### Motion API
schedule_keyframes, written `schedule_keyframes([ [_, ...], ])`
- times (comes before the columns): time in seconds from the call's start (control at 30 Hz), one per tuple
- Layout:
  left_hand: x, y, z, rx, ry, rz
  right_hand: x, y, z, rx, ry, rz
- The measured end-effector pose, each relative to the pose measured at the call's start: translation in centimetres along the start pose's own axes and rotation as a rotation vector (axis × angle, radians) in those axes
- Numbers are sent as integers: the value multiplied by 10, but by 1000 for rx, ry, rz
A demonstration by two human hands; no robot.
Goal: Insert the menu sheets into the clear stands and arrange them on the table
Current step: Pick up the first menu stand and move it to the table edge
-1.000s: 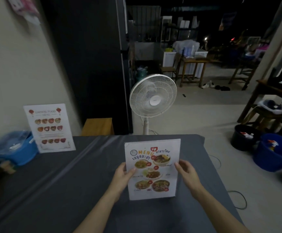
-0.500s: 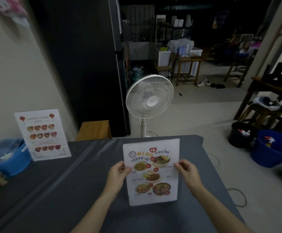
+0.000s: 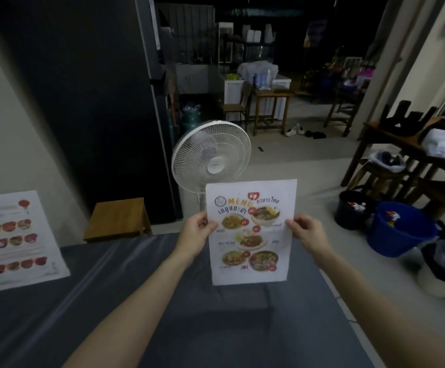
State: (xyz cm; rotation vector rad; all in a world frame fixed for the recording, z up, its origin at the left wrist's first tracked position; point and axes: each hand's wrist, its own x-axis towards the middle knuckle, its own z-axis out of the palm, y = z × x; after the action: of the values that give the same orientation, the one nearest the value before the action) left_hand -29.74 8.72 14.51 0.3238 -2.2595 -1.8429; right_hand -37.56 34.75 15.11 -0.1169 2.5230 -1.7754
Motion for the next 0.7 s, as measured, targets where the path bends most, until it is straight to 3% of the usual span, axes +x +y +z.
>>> schedule_keyframes([
  [0.43, 134, -30, 82, 62, 82, -87, 149, 56, -18, 13, 57, 91],
  [0.7, 165, -54, 107, 56, 107, -91, 186, 77, -15, 81, 42, 137],
])
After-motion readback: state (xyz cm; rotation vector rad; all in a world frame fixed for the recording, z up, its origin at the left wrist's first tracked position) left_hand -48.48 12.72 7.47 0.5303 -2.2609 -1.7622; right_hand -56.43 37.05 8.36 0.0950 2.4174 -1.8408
